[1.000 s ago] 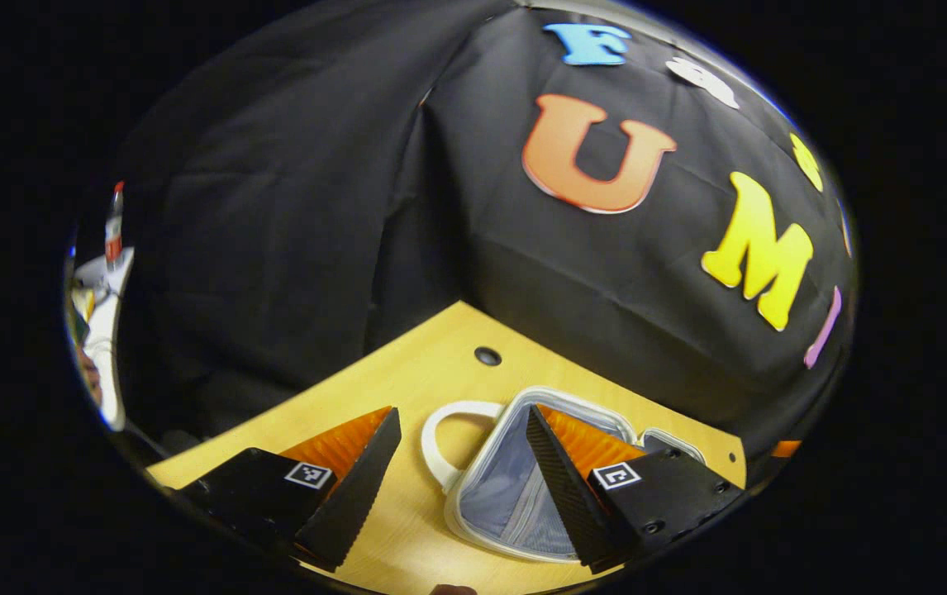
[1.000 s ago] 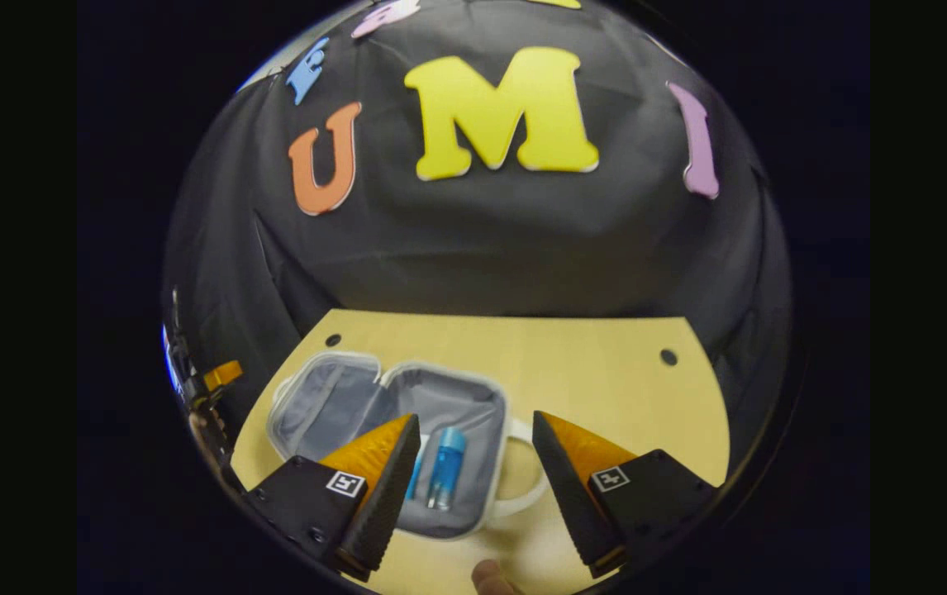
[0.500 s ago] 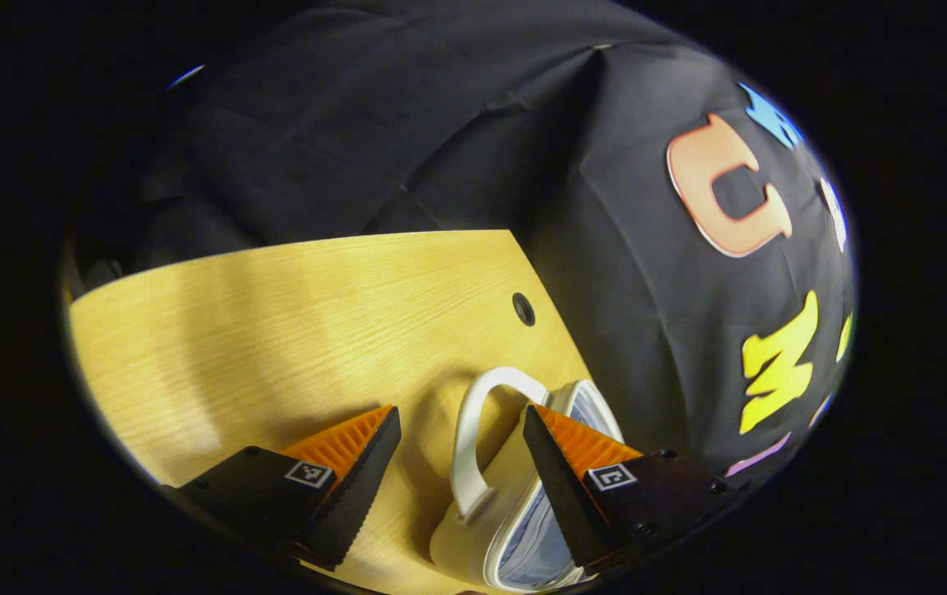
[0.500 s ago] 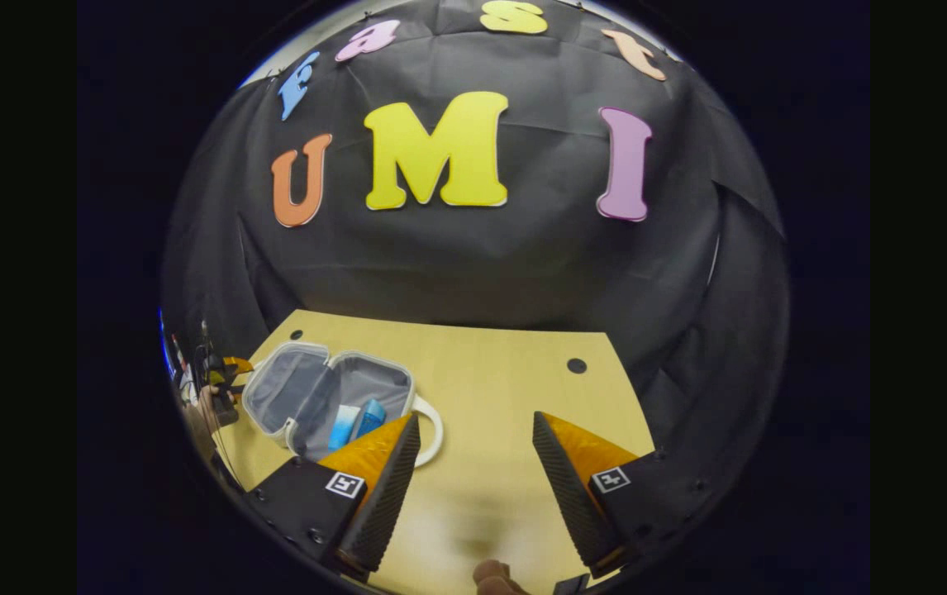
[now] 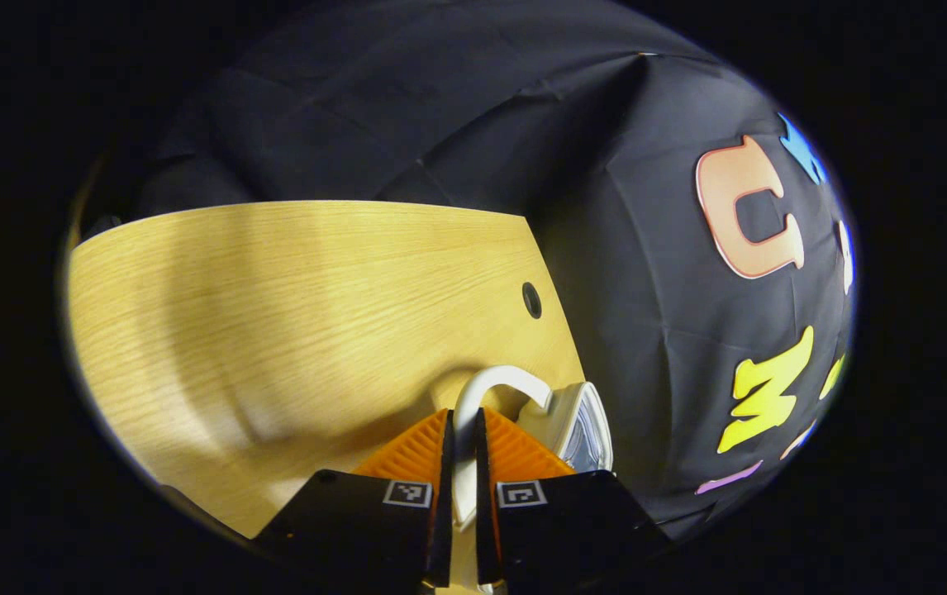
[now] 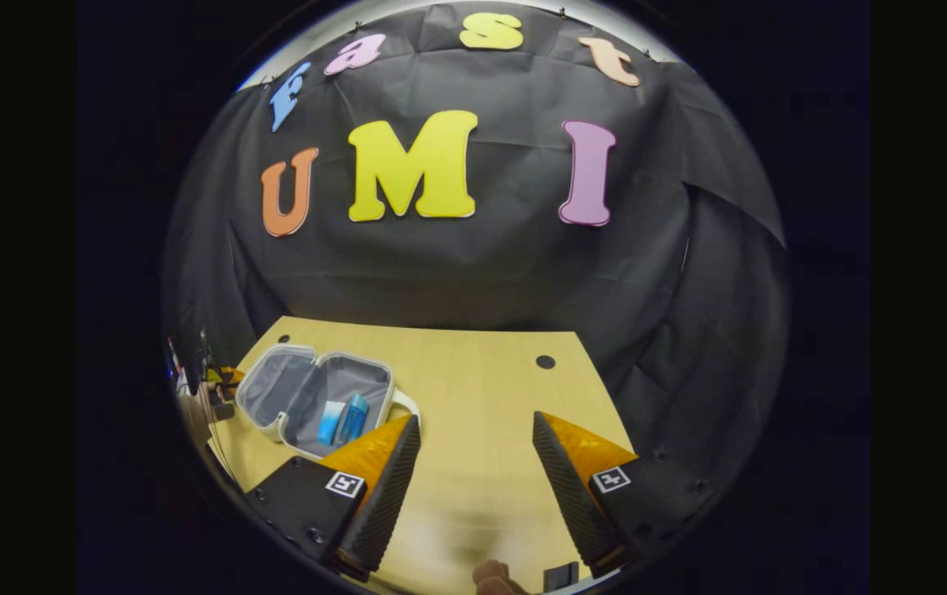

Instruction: First open the suitcase, pack the skin care products into it, and then close the suitcase.

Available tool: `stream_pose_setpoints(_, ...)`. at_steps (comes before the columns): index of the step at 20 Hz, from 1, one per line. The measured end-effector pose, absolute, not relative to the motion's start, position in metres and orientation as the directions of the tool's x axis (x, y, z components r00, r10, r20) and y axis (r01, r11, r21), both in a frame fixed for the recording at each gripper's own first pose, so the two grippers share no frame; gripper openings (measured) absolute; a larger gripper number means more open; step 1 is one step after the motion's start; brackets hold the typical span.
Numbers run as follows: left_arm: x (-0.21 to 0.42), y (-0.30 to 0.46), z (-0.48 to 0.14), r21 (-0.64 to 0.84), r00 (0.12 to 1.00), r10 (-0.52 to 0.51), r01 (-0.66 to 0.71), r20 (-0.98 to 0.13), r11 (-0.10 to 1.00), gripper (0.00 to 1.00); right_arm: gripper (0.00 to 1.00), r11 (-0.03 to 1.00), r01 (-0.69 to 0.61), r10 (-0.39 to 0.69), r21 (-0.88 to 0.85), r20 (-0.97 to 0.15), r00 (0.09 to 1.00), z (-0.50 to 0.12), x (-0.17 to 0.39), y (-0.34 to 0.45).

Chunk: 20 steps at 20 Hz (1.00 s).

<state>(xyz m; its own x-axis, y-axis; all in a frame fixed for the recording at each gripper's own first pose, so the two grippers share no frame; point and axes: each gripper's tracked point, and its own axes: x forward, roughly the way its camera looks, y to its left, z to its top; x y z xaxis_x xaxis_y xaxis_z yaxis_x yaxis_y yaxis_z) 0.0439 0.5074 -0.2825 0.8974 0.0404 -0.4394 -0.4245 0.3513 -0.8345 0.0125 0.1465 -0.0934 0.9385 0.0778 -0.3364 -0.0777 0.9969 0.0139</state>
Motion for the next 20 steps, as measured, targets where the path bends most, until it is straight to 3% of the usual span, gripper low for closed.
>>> stream_pose_setpoints(3,0.041,0.505,-0.260,-0.811,0.900,0.035,-0.408,-0.435,0.420,0.10,0.77,0.998,-0.058,0.054,-0.003,-0.291,0.955,-0.081,0.007,0.136)
stream_pose_setpoints(6,0.039,0.501,-0.231,-0.764,0.900,0.054,-0.397,-0.432,0.509,0.06,0.80,0.998,-0.062,0.060,0.000,-0.260,0.964,-0.073,0.004,0.128)
stream_pose_setpoints(11,0.033,0.478,-0.148,-0.687,0.929,0.074,-0.320,-0.362,0.652,0.04,0.80,0.996,-0.092,0.093,0.015,-0.207,0.974,-0.055,0.005,0.108)
stream_pose_setpoints(20,0.035,0.350,-0.027,-0.527,0.976,0.029,-0.141,-0.215,0.838,0.03,0.80,0.983,-0.182,0.181,0.001,-0.145,0.973,-0.035,0.009,0.077)
